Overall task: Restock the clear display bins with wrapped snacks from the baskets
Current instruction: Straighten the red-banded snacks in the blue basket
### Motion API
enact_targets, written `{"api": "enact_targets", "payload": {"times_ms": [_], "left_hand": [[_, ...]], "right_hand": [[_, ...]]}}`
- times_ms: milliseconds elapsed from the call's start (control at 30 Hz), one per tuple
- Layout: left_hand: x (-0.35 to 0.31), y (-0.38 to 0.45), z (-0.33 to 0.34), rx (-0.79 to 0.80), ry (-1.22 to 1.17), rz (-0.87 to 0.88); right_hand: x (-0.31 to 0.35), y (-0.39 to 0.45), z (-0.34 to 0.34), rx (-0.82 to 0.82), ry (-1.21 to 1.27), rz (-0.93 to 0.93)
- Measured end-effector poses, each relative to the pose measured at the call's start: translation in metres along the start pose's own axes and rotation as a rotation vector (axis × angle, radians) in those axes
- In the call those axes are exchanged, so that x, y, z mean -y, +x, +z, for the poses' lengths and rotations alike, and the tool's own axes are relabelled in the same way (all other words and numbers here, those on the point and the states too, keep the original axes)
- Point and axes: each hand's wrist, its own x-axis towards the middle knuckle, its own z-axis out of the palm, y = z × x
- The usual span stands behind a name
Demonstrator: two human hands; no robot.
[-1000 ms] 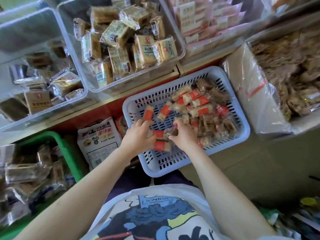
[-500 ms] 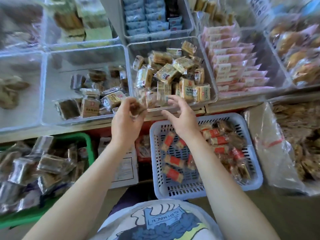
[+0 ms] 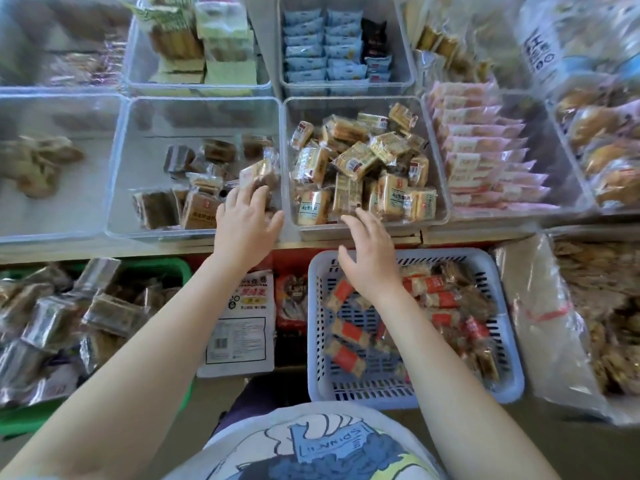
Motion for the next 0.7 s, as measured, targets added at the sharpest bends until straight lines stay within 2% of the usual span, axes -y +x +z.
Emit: {"api": "enact_targets", "payload": {"times_ms": [67,100,167,233,333,400,467,533,700], "left_hand": [[-0.014,-0.018,0.002,-0.177,-0.083,0.172],[-0.024,-0.028,0.006,-0.19,-0.117,0.255],[-0.045,-0.046,0.023,-0.071,-0.137,0.378],[-0.066,-0.061,0.047,0.13,-0.087,0.471],[-0.085,-0.079,0.087,0.392,0.014,0.552],[-0.092,-0.089,0.106,0.53,0.05,0.524],[-0.096,-0.096,0.118,0.623,0.08,0.477],[-0.099,-0.101,0.125,0.668,0.1,0.469],[-0.103,-0.102,0.131,0.68,0.115,0.459]], "right_hand": [[-0.01,-0.011,0.002,-0.226,0.047,0.014],[-0.019,-0.019,0.003,-0.313,0.057,0.043],[-0.04,-0.037,0.005,-0.342,0.093,0.172],[-0.069,-0.058,0.009,-0.21,0.092,0.346],[-0.114,-0.094,0.022,0.177,-0.055,0.544],[-0.136,-0.121,0.035,0.392,-0.177,0.599],[-0.15,-0.145,0.049,0.52,-0.174,0.674],[-0.157,-0.16,0.064,0.535,-0.13,0.715],[-0.157,-0.151,0.092,0.416,-0.025,0.756]]}}
